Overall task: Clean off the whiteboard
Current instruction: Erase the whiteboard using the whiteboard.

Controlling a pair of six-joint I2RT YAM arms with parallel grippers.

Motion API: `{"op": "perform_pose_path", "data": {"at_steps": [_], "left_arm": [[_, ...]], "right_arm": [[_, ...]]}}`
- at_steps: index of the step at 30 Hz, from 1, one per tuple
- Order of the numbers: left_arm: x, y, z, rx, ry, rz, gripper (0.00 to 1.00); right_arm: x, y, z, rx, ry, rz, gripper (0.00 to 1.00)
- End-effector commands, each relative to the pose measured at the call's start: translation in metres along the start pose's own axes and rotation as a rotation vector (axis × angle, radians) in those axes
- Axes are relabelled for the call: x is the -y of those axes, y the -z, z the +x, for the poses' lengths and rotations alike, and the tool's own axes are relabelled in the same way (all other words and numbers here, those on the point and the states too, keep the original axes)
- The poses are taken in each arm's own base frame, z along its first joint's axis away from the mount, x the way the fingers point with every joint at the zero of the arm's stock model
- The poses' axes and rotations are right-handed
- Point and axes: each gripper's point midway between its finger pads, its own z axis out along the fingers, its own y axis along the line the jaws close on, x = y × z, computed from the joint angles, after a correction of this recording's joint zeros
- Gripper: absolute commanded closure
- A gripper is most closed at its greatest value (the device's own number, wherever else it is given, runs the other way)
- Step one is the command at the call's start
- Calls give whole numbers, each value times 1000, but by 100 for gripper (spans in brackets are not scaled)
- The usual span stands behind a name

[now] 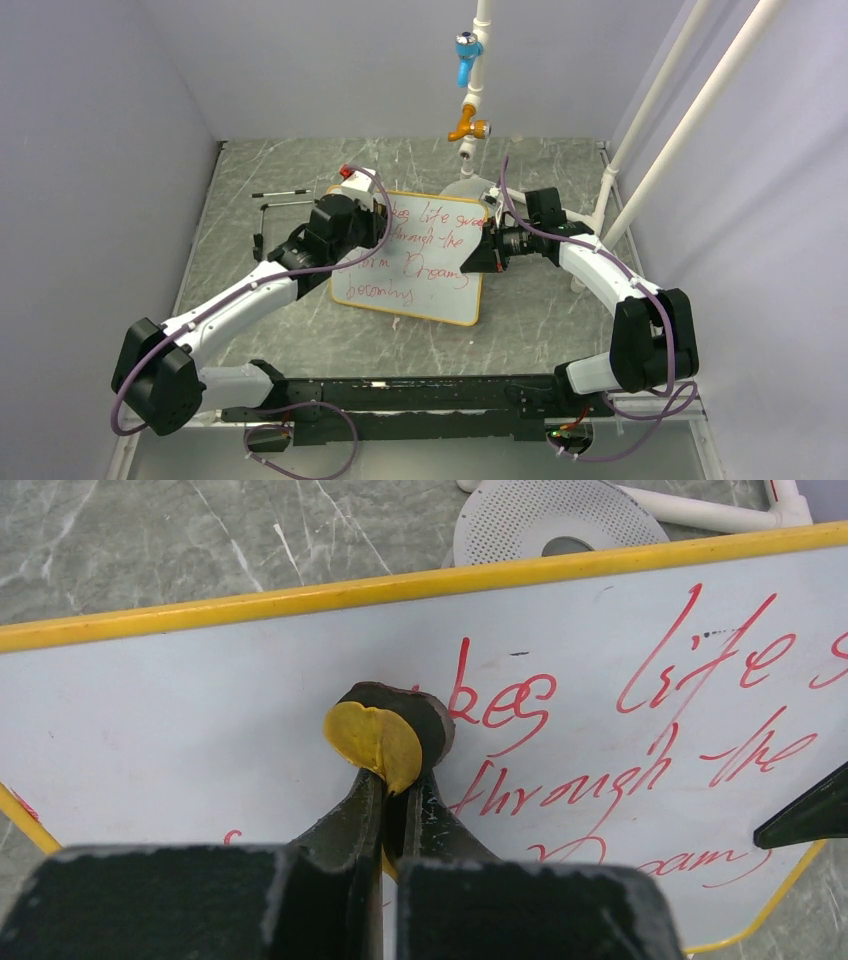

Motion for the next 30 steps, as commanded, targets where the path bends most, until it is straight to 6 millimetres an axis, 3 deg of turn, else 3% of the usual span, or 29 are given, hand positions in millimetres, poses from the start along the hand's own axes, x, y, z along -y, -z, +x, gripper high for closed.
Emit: {"op": "perform_pose_path", "data": {"at_steps": [1,5,10,20,24,30], "left_arm": [[5,-3,-20,45,9,7,100],[7,-10,-50,71,-23,5,100],[16,-16,-66,75,-30,39,100],[17,-9,-1,-23,38,76,100],[10,-8,7,-32,32,48,100],[8,-16,-39,5,-34,30,100]], "right_arm": [[3,4,-22,37,160,36,100],[2,5,-24,40,165,36,100],[0,5,-24,42,173,36,100],[0,5,-24,40,169,32,100],[1,4,-23,39,168,35,100],[1,4,-22,37,169,35,100]]}}
